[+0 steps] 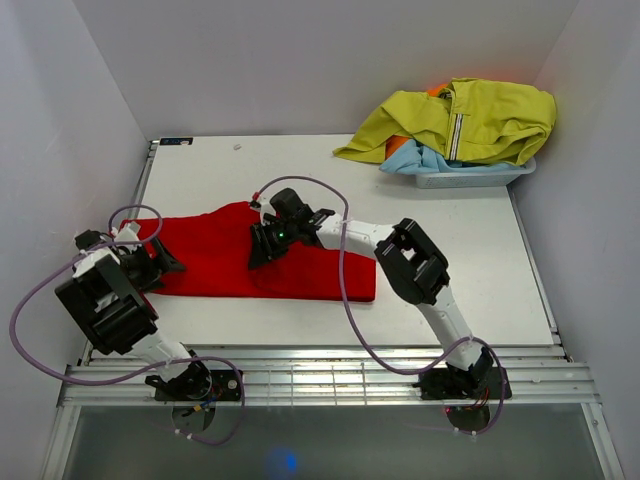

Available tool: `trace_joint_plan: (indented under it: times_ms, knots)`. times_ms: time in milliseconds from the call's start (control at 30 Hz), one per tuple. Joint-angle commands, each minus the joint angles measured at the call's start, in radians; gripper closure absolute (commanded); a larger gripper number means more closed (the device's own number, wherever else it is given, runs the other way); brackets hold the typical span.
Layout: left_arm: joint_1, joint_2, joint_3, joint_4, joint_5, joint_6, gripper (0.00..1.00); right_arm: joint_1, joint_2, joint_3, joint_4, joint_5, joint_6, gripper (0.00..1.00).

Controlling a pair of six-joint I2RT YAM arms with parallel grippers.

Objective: Fold and stack the trousers
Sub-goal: Fold the trousers

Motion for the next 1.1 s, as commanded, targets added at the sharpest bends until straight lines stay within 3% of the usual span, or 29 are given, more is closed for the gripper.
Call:
trace_joint_plan:
  times_ms: [0,33,67,133,333,400,500,567,600,733,767,967,1067]
  knots:
    - [-0.001,-0.03,0.002,-0.026,-0.006,0.023,0.04,0.02,0.036,0.052,0.043,-0.015,-0.002,0.5]
    - [-0.001,-0.045,0.002,-0.034,0.03,0.031,0.02,0.019,0.034,0.053,0.041,-0.03,-0.007,0.45]
    - [-0.001,-0.085,0.005,-0.04,0.052,0.035,0.02,0.017,0.013,0.052,0.041,-0.037,-0.022,0.3]
    - [-0.001,-0.131,0.03,-0.07,0.107,0.066,0.02,0.008,-0.026,0.044,0.04,-0.078,-0.048,0.22]
    - [-0.019,-0.317,0.129,-0.15,0.385,0.187,0.04,-0.113,-0.315,-0.144,0.037,-0.202,-0.139,0.25]
    - [-0.1,-0.376,0.148,-0.14,0.411,0.195,0.04,-0.191,-0.447,-0.253,0.037,-0.23,-0.173,0.29]
    - [-0.234,-0.415,0.102,-0.026,0.362,0.082,0.06,-0.306,-0.582,-0.468,-0.041,-0.233,-0.219,0.34]
    - [-0.301,-0.414,0.073,0.061,0.342,-0.013,0.07,-0.398,-0.665,-0.586,-0.101,-0.177,-0.269,0.35]
    - [-0.328,-0.407,0.05,0.09,0.287,-0.041,0.08,-0.424,-0.694,-0.618,-0.159,-0.073,-0.283,0.34]
    - [-0.406,-0.387,-0.001,0.231,0.123,-0.141,0.07,-0.532,-0.79,-0.732,-0.254,0.121,-0.305,0.25]
    - [-0.42,-0.366,-0.007,0.242,0.103,-0.152,0.07,-0.55,-0.799,-0.767,-0.261,0.133,-0.294,0.18]
    - [-0.457,-0.302,-0.021,0.27,0.077,-0.185,0.07,-0.566,-0.729,-0.824,-0.187,0.037,-0.234,0.1]
    - [-0.493,-0.302,-0.041,0.292,0.035,-0.199,0.07,-0.567,-0.644,-0.804,-0.186,-0.009,-0.228,0.14]
